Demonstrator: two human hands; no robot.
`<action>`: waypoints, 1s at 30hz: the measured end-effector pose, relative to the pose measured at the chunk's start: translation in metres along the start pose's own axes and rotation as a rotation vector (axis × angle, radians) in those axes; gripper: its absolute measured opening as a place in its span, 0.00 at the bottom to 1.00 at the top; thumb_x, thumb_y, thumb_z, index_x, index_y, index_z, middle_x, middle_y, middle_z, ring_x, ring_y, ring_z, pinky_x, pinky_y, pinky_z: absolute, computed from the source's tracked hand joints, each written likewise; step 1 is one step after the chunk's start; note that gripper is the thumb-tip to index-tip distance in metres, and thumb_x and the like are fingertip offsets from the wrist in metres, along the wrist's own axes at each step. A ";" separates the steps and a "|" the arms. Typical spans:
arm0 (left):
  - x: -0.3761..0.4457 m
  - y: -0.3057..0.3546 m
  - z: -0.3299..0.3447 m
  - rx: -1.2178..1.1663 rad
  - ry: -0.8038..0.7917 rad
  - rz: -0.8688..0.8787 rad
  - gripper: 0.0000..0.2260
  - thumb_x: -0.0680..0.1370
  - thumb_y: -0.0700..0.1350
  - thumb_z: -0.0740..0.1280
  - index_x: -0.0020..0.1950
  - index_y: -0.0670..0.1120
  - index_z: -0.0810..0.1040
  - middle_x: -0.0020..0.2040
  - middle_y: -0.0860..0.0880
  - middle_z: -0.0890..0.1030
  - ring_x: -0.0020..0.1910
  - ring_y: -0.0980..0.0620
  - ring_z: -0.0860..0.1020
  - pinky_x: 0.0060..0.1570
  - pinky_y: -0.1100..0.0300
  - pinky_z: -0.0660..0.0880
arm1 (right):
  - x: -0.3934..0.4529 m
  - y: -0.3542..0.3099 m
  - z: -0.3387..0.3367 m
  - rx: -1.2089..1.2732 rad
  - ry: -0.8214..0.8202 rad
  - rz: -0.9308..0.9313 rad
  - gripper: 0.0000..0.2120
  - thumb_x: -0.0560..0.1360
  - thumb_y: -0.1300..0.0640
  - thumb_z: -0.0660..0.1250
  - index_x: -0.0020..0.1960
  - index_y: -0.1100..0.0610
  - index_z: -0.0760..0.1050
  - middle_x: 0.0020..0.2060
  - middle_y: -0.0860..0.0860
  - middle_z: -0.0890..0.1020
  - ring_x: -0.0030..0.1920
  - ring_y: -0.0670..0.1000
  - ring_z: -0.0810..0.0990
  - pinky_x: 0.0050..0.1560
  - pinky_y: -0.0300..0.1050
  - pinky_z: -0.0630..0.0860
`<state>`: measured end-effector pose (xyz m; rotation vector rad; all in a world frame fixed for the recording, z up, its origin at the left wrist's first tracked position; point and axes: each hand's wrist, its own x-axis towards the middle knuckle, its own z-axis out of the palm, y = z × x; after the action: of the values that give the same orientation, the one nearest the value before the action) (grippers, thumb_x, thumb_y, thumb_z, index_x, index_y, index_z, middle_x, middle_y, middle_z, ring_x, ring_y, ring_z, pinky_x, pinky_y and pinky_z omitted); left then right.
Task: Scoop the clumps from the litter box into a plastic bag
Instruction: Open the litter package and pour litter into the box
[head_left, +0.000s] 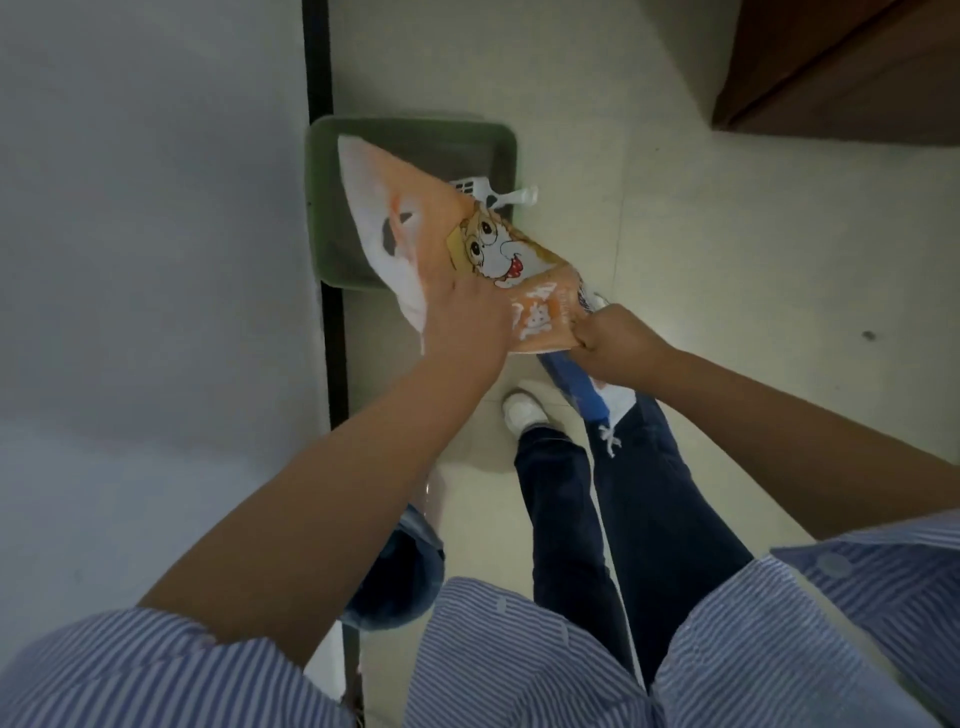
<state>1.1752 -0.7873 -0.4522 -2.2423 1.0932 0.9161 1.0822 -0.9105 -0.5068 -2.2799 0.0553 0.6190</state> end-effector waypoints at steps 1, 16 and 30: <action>0.006 0.002 -0.001 0.003 0.009 -0.015 0.13 0.78 0.33 0.56 0.60 0.42 0.73 0.58 0.45 0.76 0.61 0.44 0.71 0.68 0.49 0.59 | 0.006 0.005 -0.002 0.010 -0.015 0.036 0.13 0.71 0.69 0.64 0.28 0.71 0.75 0.25 0.64 0.79 0.27 0.56 0.80 0.32 0.36 0.62; 0.009 -0.009 0.005 -0.233 0.016 0.100 0.38 0.70 0.62 0.50 0.73 0.40 0.63 0.69 0.42 0.68 0.68 0.43 0.67 0.66 0.49 0.59 | 0.020 0.030 -0.038 0.276 -0.176 0.247 0.19 0.77 0.68 0.58 0.28 0.64 0.71 0.25 0.44 0.63 0.24 0.31 0.72 0.32 0.26 0.68; 0.051 0.019 -0.056 -0.718 0.157 0.096 0.14 0.70 0.27 0.59 0.47 0.35 0.82 0.46 0.39 0.82 0.47 0.44 0.81 0.39 0.61 0.71 | 0.004 0.037 -0.065 0.010 -0.277 0.182 0.20 0.80 0.54 0.56 0.43 0.69 0.78 0.42 0.64 0.80 0.42 0.56 0.77 0.34 0.33 0.64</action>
<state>1.2032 -0.8599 -0.4556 -2.8910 1.0537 1.3551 1.1047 -0.9810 -0.4950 -2.1734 0.1313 1.0222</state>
